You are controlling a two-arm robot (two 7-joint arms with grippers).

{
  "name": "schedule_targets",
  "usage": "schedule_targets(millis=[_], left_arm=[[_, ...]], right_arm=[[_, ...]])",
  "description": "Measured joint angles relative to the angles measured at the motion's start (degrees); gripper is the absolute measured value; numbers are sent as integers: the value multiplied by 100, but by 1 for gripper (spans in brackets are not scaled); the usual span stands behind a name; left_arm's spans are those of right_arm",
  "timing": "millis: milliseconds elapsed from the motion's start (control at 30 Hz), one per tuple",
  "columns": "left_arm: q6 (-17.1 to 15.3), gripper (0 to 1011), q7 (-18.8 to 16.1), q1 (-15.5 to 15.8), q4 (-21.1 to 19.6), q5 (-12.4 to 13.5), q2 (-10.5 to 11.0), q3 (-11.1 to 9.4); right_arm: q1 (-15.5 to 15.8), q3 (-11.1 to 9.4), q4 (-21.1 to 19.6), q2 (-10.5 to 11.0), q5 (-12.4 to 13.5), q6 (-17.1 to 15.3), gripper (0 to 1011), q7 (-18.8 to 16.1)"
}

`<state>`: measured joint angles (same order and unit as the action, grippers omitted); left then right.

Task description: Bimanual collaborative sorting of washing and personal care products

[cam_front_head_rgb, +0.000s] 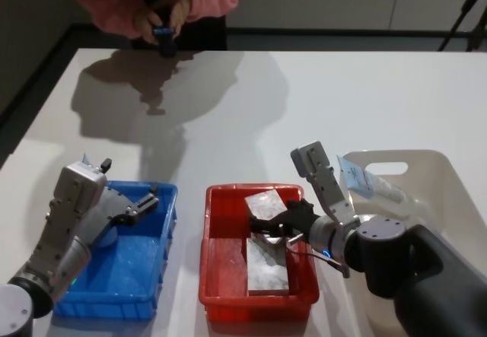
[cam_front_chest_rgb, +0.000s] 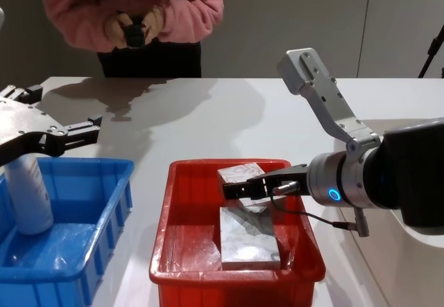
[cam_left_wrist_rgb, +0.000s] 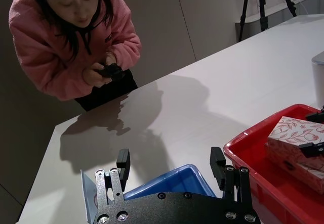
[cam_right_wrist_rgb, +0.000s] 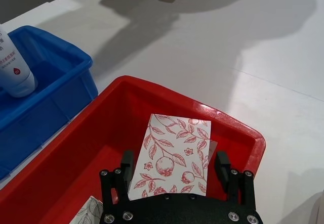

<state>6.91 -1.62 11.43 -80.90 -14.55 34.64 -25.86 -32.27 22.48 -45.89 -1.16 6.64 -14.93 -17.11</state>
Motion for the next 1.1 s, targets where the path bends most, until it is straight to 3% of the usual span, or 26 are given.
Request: schedule_targets(millis=[600, 1100], left_arm=[[0, 1002, 0, 0, 0, 0, 0, 0], [0, 1002, 0, 0, 0, 0, 0, 0]], right_arm=[[-261, 10, 484, -153, -54, 131, 1001, -72], [-291, 26, 541, -159, -75, 140, 1001, -108]])
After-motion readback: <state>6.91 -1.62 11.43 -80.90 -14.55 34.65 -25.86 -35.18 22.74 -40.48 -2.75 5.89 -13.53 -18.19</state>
